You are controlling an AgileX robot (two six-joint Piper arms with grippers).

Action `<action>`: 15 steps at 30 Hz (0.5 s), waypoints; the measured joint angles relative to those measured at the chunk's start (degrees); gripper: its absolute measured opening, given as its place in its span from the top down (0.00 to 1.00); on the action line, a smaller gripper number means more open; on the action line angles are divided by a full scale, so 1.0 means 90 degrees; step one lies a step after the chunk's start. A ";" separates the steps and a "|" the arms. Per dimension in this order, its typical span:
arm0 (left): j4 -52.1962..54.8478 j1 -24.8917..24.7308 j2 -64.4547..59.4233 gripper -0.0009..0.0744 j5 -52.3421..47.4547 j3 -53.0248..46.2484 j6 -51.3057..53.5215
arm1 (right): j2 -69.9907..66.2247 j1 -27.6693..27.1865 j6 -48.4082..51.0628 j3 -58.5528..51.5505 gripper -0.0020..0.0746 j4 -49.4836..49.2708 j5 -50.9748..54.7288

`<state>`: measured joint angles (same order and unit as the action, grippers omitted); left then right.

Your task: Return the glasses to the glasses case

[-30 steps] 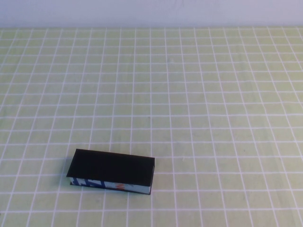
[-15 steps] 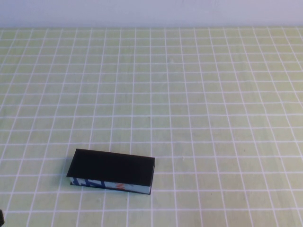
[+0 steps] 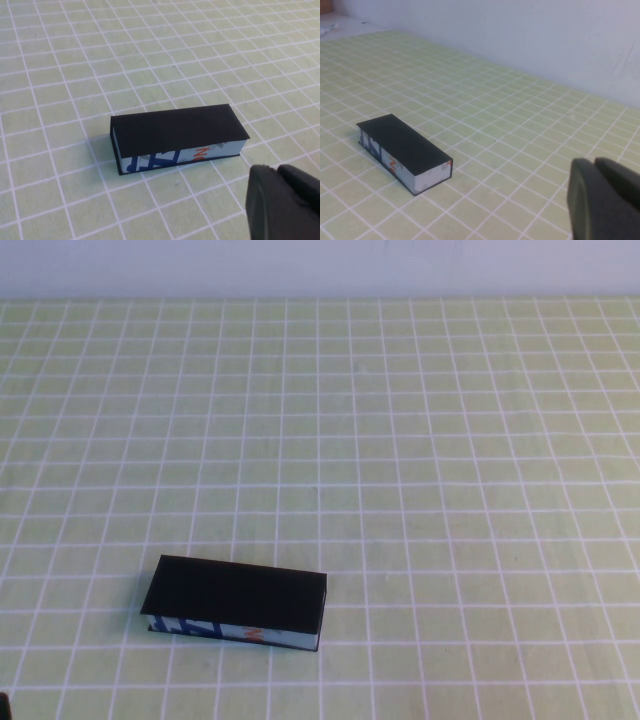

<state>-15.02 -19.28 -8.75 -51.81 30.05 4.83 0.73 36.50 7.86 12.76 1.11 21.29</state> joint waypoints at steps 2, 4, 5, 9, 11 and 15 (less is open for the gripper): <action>0.0000 0.0000 0.0000 0.99 0.0000 0.0000 0.0000 | 0.0003 0.0000 0.0000 0.0000 1.00 0.0000 0.0000; 0.0000 0.0000 0.0000 0.99 0.0000 0.0000 0.0000 | 0.0013 0.0000 0.0000 0.0000 1.00 0.0000 0.0000; 0.0000 0.0000 0.0000 0.99 0.0000 0.0000 0.0000 | 0.0013 0.0000 0.0000 0.0000 1.00 0.0000 0.0000; -0.0012 0.0000 0.0000 0.99 0.0032 -0.0131 0.0000 | 0.0013 0.0000 0.0000 0.0000 1.00 0.0000 0.0000; -0.0025 0.0000 0.0000 0.99 0.0115 -0.0336 0.0000 | 0.0013 0.0000 0.0000 0.0000 1.00 0.0000 0.0000; 0.0042 0.0000 0.0014 0.99 0.1089 -0.0950 0.0013 | 0.0013 0.0000 0.0000 0.0000 1.00 -0.0012 0.0000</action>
<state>-14.65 -19.28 -8.62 -42.01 21.50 4.94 0.84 36.50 7.86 12.76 1.00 21.29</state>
